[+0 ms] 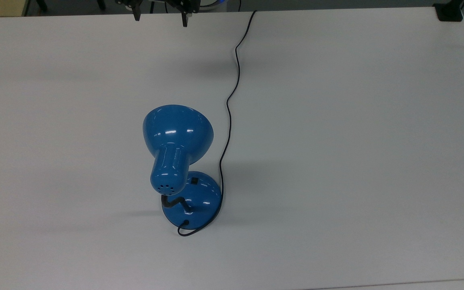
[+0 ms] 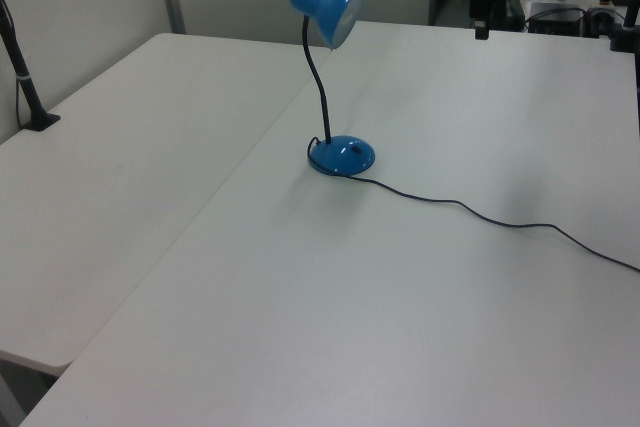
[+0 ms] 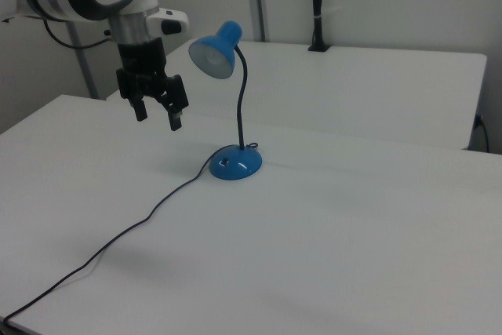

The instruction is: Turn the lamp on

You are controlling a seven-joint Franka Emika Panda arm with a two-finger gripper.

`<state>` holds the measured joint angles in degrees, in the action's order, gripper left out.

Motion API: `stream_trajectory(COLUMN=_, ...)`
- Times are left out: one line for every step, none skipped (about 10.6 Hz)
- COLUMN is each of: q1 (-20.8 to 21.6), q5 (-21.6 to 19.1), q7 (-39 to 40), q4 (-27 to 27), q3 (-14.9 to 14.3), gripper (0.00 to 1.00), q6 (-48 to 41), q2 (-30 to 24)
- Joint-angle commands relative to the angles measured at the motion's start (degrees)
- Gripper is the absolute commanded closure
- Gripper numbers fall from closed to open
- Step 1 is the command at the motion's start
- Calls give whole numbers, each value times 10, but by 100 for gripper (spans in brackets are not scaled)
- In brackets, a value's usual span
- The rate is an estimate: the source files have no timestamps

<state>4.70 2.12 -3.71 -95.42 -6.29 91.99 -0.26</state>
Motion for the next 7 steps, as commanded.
stream_trajectory(q1=5, q5=3, q7=-9, q4=13, q3=1, gripper=0, q6=-21, q2=6)
stream_trajectory(q1=4, q5=3, q7=-9, q4=15, q3=0, gripper=0, q6=-21, q2=6)
stream_trajectory(q1=4, q5=3, q7=-9, q4=15, q3=0, gripper=0, q6=-21, q2=6)
stream_trajectory(q1=4, q5=3, q7=-9, q4=15, q3=1, gripper=0, q6=-21, q2=6)
stream_trajectory(q1=2, q5=3, q7=-9, q4=16, q3=1, gripper=0, q6=-16, q2=7)
stream_trajectory(q1=0, q5=2, q7=-9, q4=16, q3=1, gripper=0, q6=-13, q2=7)
stream_trajectory(q1=0, q5=2, q7=-11, q4=16, q3=0, gripper=0, q6=-10, q2=7)
